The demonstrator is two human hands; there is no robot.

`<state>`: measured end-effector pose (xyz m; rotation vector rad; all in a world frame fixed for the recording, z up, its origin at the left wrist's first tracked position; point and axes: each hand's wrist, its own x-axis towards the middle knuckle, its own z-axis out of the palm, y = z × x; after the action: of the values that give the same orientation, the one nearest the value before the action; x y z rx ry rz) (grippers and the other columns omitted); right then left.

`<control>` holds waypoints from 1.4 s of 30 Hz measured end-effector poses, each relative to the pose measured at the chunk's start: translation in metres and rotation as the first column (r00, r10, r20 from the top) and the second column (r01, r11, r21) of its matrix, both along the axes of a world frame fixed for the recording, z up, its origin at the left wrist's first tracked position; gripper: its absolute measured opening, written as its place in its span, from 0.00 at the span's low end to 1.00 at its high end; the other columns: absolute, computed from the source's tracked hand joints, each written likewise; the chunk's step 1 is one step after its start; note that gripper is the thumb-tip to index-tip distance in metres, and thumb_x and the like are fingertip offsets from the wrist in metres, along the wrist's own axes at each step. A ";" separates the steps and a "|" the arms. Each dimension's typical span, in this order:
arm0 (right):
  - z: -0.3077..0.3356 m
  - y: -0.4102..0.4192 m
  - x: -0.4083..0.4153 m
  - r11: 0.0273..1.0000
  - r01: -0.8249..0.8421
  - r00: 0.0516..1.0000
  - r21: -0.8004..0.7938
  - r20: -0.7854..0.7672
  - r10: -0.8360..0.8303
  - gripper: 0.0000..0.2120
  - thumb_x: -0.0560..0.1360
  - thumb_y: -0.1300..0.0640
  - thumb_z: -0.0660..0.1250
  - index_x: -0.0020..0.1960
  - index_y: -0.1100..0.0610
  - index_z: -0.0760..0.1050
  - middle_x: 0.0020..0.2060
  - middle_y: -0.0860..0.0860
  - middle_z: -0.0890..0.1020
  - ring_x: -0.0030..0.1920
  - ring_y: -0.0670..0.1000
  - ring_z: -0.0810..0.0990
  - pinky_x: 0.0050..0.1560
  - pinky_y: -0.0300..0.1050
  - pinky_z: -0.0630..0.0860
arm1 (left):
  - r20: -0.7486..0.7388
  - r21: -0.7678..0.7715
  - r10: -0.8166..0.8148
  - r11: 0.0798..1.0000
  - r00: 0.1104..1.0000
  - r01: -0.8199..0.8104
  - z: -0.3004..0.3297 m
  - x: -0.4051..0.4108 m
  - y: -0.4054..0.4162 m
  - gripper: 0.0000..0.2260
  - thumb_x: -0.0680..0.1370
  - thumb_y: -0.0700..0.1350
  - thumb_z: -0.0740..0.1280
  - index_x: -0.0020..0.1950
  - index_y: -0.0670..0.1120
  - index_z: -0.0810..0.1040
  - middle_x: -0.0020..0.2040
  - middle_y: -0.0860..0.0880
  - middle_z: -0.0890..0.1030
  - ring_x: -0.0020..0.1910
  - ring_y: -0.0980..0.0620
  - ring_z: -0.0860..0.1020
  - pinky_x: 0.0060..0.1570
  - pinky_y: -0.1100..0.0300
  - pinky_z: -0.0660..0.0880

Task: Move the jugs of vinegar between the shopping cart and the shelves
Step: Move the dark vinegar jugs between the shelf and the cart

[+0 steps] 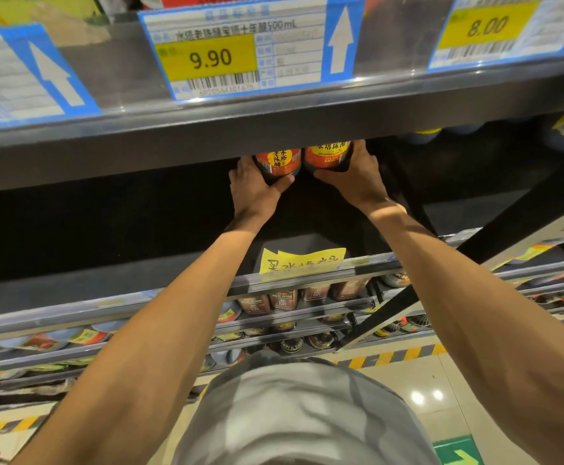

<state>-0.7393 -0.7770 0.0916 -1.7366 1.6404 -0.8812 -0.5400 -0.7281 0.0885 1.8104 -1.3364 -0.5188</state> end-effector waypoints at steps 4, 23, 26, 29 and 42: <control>-0.001 0.005 0.000 1.000 -0.019 1.000 -0.002 0.018 0.019 0.38 0.71 0.47 0.78 0.75 0.54 0.64 0.70 0.53 0.75 0.72 0.59 0.67 0.67 0.46 0.63 | 0.003 0.015 -0.016 1.000 1.000 0.016 0.001 -0.001 0.002 0.36 0.72 0.53 0.79 0.74 0.46 0.66 0.71 0.46 0.73 0.70 0.43 0.67 0.68 0.53 0.65; 0.023 0.045 0.012 0.985 -0.021 0.979 0.174 -0.198 0.056 0.50 0.71 0.50 0.79 0.81 0.62 0.52 0.77 0.61 0.63 0.77 0.63 0.62 0.77 0.54 0.60 | 0.136 0.223 -0.036 0.975 0.990 0.004 0.016 0.001 0.058 0.40 0.75 0.49 0.76 0.81 0.43 0.59 0.77 0.43 0.67 0.76 0.42 0.66 0.75 0.47 0.64; 0.034 0.062 0.019 0.980 -0.051 0.958 0.195 -0.267 0.103 0.47 0.73 0.49 0.77 0.81 0.61 0.54 0.75 0.62 0.65 0.75 0.64 0.65 0.75 0.55 0.63 | 0.165 0.238 -0.051 0.971 0.985 0.011 0.029 0.012 0.083 0.37 0.76 0.50 0.75 0.80 0.46 0.61 0.77 0.44 0.68 0.76 0.43 0.66 0.75 0.48 0.65; 0.051 0.086 0.031 0.990 -0.082 0.930 0.119 -0.347 0.118 0.43 0.74 0.46 0.75 0.79 0.61 0.59 0.73 0.63 0.68 0.73 0.65 0.68 0.72 0.56 0.68 | 0.178 0.192 -0.040 0.981 0.983 0.005 0.043 0.029 0.119 0.32 0.78 0.52 0.73 0.79 0.47 0.65 0.75 0.44 0.70 0.74 0.43 0.67 0.73 0.48 0.67; 0.111 0.298 0.247 0.663 -0.738 0.579 -0.123 -0.621 0.529 0.39 0.76 0.49 0.75 0.80 0.55 0.61 0.74 0.56 0.71 0.74 0.59 0.69 0.72 0.55 0.66 | 0.557 -0.054 0.215 0.973 0.802 -0.223 0.056 0.188 0.370 0.34 0.77 0.52 0.73 0.79 0.48 0.63 0.77 0.47 0.69 0.76 0.46 0.66 0.73 0.46 0.65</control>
<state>-0.4920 -0.4792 0.2030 -2.8037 0.9457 -0.3416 -0.3517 -0.3581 0.1447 2.1939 -1.4624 0.1574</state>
